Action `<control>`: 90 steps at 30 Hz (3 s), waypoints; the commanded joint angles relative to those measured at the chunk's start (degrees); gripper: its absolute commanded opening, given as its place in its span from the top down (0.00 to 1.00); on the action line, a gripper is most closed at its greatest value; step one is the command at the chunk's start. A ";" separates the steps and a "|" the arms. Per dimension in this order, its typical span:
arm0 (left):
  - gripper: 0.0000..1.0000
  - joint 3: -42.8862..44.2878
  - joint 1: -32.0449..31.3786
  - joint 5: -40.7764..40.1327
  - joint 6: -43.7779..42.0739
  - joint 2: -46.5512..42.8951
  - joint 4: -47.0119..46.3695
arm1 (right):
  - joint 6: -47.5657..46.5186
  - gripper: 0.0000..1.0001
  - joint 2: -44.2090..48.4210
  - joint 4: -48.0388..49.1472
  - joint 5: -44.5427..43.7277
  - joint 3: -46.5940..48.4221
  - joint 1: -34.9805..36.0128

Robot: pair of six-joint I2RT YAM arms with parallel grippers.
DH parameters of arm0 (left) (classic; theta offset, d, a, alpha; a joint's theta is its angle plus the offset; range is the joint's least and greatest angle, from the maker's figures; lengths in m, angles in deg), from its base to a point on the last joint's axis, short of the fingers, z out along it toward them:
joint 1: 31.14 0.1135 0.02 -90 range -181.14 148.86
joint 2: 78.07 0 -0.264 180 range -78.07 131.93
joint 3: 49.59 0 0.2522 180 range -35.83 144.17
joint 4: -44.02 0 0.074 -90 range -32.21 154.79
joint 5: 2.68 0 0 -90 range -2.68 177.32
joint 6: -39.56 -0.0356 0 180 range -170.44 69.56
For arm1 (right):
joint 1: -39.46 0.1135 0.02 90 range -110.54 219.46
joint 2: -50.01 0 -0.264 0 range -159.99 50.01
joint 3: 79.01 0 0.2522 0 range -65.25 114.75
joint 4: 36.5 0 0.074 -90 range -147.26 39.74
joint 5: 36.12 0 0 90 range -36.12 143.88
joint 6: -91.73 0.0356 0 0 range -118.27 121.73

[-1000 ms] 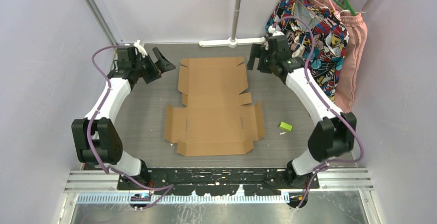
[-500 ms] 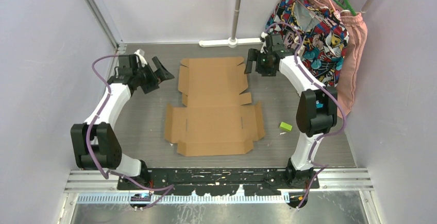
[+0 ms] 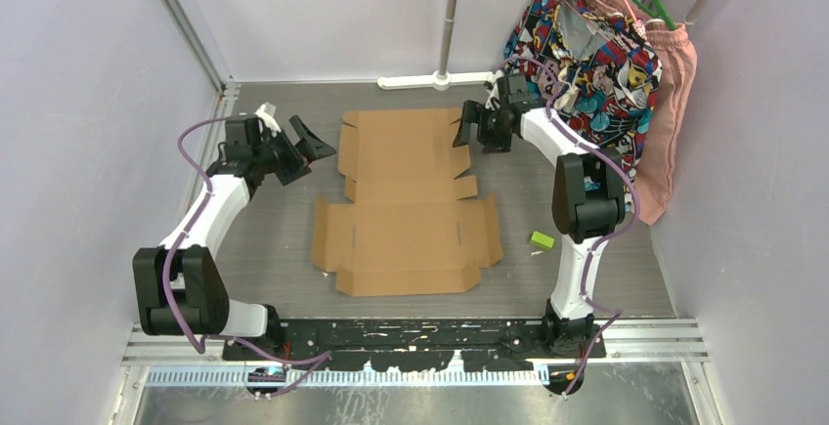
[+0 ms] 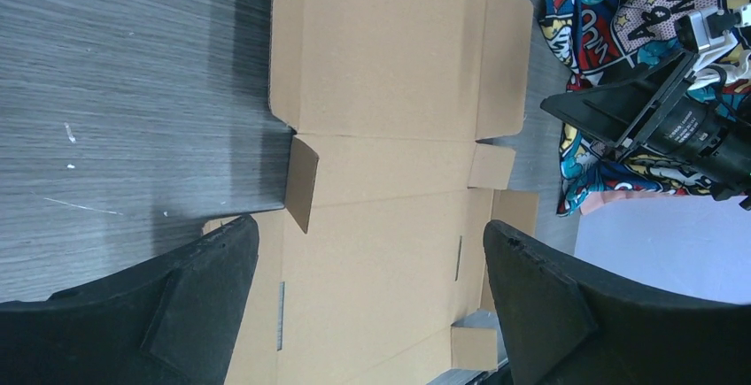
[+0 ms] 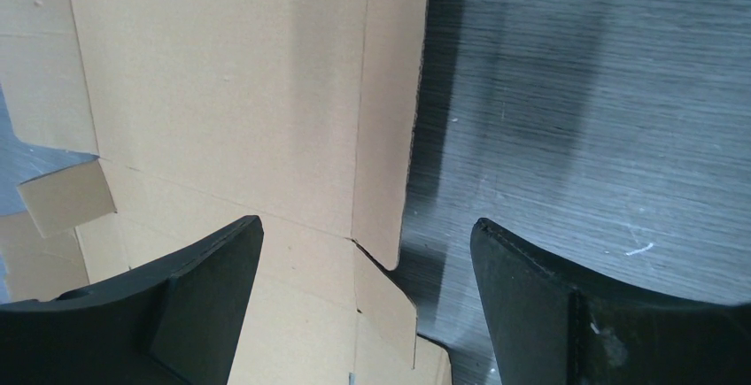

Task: Fold the paper box

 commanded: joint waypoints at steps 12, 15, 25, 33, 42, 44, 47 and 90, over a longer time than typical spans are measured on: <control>0.01 -0.50 -0.05 -0.51 0.07 -5.72 -0.84 | -8.59 0.13 8.52 -3.07 -16.07 0.98 8.79; 0.02 1.06 -0.05 -3.30 -0.78 -7.11 3.93 | -14.89 0.11 11.18 -6.74 -25.23 0.55 16.18; 0.02 1.75 -0.05 -3.91 -1.88 -10.68 9.42 | -8.22 0.11 17.74 -9.64 -5.31 -6.66 19.03; 0.02 1.54 -0.05 -5.78 -1.97 -12.14 12.61 | -10.53 0.14 27.89 -9.05 -18.43 -16.14 43.83; 0.00 -1.36 4.67 -9.16 1.53 -14.73 16.28 | -3.59 0.16 34.52 9.81 -40.78 -31.17 67.59; 0.00 -4.04 8.44 -6.49 3.53 -16.14 14.07 | -2.79 0.16 31.82 12.57 -45.27 -30.29 70.11; 0.00 -8.16 16.32 -0.51 6.89 -17.31 9.94 | -2.71 0.17 26.26 17.15 -48.97 -28.04 72.76; 0.00 -10.48 26.21 8.08 6.31 -19.98 12.02 | 5.54 0.54 -0.03 7.83 -52.83 -4.64 74.31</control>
